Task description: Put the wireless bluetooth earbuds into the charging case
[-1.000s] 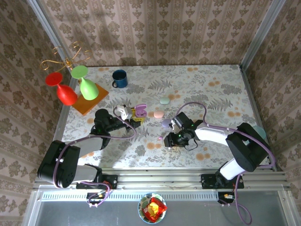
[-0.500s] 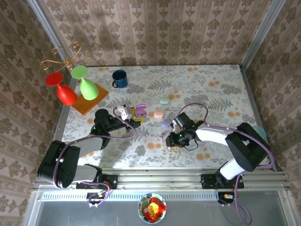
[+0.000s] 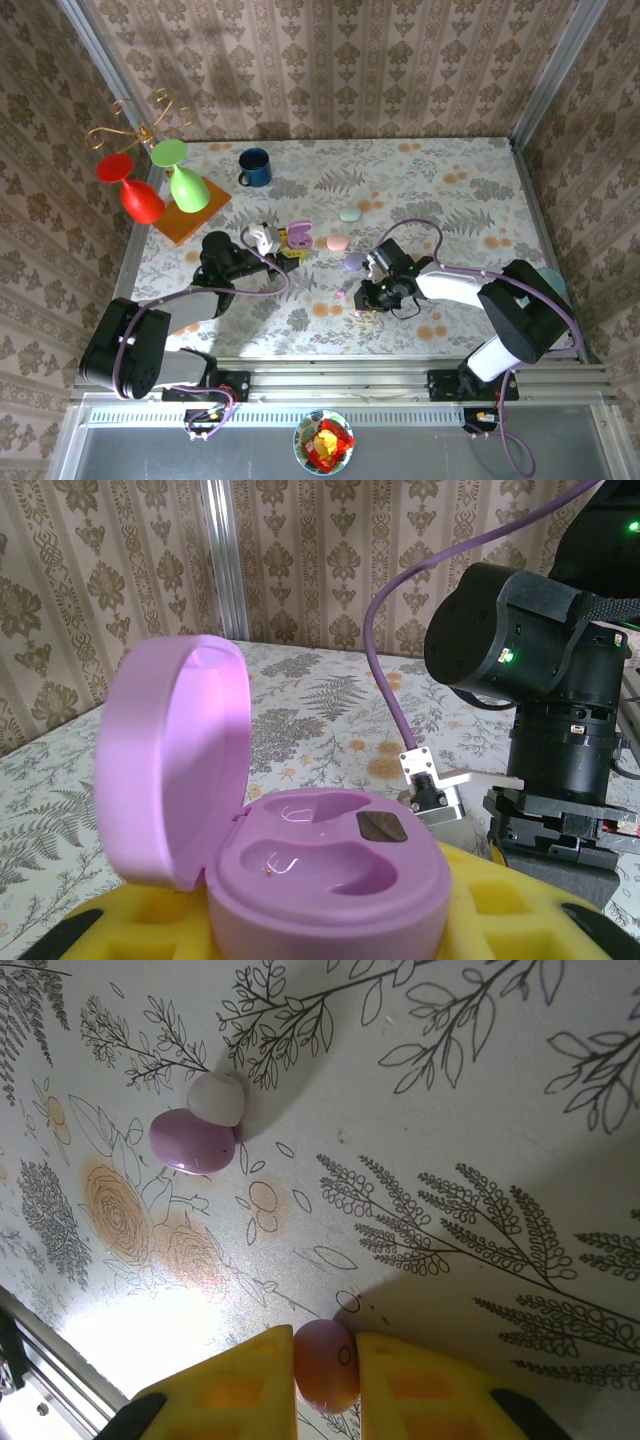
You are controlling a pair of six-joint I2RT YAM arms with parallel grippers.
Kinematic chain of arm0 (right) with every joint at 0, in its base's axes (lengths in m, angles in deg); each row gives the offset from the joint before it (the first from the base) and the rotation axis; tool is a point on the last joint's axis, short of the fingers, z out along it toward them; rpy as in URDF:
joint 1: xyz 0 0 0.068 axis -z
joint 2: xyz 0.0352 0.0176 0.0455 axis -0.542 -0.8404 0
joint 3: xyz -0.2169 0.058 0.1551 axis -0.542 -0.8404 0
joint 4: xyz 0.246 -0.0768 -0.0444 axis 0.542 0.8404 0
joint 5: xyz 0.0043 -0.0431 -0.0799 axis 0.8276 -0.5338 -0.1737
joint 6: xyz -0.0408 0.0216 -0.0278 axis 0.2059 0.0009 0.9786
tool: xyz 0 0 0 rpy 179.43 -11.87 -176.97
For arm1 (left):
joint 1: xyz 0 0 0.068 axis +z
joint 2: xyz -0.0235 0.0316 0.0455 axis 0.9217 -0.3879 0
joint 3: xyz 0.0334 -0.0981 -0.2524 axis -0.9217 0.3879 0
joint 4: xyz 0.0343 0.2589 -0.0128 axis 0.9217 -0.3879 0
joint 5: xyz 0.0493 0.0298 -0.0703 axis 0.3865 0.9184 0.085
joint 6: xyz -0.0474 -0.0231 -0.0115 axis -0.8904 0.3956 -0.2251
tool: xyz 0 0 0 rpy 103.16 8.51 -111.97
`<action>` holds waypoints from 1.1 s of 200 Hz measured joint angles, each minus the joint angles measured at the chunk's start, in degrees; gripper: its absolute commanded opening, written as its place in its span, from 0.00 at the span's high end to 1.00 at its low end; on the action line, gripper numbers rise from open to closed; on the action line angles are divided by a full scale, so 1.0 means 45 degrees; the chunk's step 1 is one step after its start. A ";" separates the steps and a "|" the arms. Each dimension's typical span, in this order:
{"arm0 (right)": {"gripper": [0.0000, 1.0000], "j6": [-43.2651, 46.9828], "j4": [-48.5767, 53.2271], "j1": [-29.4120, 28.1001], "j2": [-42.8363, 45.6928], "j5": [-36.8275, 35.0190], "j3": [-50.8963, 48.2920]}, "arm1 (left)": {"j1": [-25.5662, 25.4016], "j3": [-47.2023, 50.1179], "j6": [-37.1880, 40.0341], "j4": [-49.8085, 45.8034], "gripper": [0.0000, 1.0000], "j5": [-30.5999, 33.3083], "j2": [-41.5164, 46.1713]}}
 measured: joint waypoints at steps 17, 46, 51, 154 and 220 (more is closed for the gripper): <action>0.83 0.0000 0.0355 -0.0160 0.0092 -0.0461 0.0151 | 0.0000 0.0000 0.0000 0.0000 0.83 0.0000 0.0000; 0.83 0.0049 0.1967 -0.0544 0.0466 -0.2239 0.0937 | -0.0005 0.0000 0.0136 -0.0078 0.83 0.0058 -0.0005; 0.83 0.0049 0.2297 -0.0622 0.0525 -0.2584 0.1146 | -0.0005 0.0000 0.0185 -0.0117 0.83 0.0097 -0.0005; 0.89 0.0899 0.5892 -0.2220 0.0612 -0.7966 0.4439 | -0.0617 -0.0039 0.1044 -0.0393 0.84 0.0651 -0.1433; 0.85 0.3580 0.1671 -0.2404 0.3492 -0.6363 0.3181 | -0.0685 -0.0131 0.1025 -0.0364 0.84 -0.0005 -0.1957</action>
